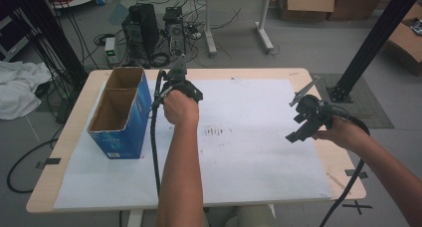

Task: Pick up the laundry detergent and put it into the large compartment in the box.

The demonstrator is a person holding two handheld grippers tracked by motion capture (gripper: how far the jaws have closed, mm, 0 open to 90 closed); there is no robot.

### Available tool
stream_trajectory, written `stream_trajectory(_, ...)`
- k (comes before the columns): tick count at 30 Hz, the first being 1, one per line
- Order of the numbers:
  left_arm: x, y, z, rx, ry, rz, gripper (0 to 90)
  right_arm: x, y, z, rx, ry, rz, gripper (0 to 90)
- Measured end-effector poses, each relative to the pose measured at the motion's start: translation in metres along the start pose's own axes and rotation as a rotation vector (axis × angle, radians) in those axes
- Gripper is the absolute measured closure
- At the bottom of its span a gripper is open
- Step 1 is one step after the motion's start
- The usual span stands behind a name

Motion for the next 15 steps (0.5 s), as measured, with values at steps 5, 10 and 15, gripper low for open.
stream_trajectory(5,0.0008,0.0004,-0.0003,0.001,-0.001,0.000,22.9,-0.0001,0.0000,0.0001,0.001,0.001,0.000,17.8)
stream_trajectory(10,0.0004,0.0007,-0.0004,0.001,0.000,0.001,24.3,-0.0001,-0.0006,-0.0002,0.002,0.003,-0.002,17.8)
stream_trajectory(15,-0.0004,0.0003,-0.0006,0.003,-0.002,0.002,25.3,0.0001,-0.0008,-0.0004,0.002,0.001,-0.003,17.8)
Point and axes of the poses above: each handheld gripper's, and its own axes: y roughly forward along the jaws, z roughly out of its top, x roughly to its right, the point moved 2 cm from there along y, roughly forward along the jaws, and after that the axes turned 9 degrees about -y, right-handed, at the moved point
